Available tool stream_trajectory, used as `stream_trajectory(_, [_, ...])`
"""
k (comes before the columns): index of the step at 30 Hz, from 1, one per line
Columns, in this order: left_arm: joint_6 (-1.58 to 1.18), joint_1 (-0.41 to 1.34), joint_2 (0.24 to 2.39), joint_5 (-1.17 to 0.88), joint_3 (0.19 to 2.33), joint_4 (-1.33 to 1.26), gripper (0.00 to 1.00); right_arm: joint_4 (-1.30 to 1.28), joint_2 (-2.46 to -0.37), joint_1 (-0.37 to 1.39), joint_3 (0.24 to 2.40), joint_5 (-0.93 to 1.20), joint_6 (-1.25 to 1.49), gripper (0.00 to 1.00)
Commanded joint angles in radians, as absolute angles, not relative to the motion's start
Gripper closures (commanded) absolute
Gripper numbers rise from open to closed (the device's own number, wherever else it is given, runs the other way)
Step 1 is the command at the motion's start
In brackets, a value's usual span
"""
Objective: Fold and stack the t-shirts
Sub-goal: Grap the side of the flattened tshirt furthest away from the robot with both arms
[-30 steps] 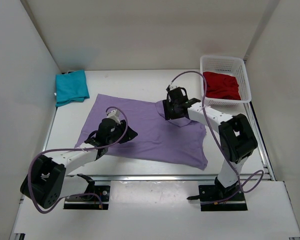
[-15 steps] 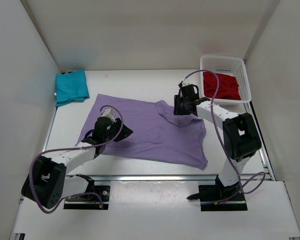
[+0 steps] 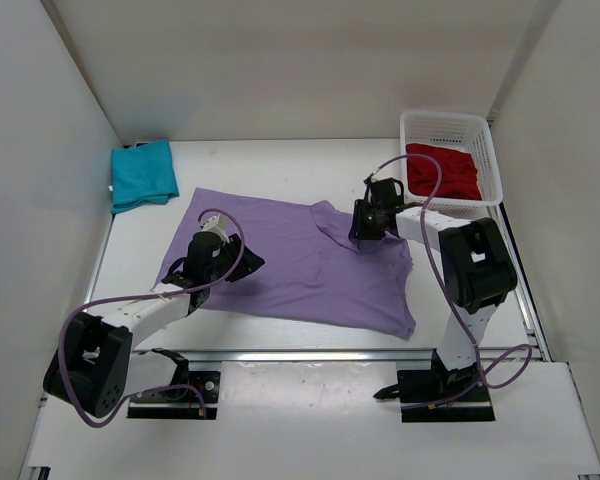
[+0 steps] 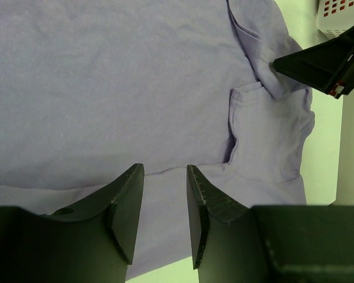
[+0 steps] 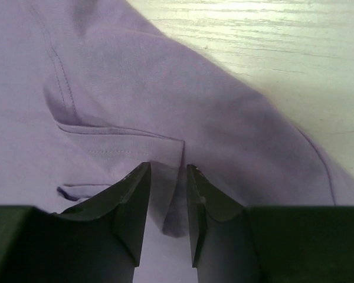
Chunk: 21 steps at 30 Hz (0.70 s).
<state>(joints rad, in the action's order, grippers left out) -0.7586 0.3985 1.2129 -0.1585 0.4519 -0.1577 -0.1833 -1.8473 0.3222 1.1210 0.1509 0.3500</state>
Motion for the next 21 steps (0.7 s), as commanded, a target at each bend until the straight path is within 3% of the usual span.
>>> stream_trajectory(1, [-0.747,0.400,1.190,-0.160,0.482,-0.150,0.54,-0.127,-1.871,0.331,1.140,0.189,0.361,0.71])
stream_trajectory(8, [-0.755,0.411,1.195,-0.158,0.472,-0.164,0.54,-0.120,-1.876,0.328,1.132,0.184,0.367,0.80])
stream_trajectory(14, [-0.749,0.423,1.213,-0.153,0.477,-0.153,0.54,-0.023,-1.833,0.325,1.111,0.147,0.359,0.99])
stream_trajectory(21, [-0.747,0.315,1.244,-0.178,0.552,-0.132,0.54,-0.017,-1.775,0.290,1.141,0.101,0.339,1.00])
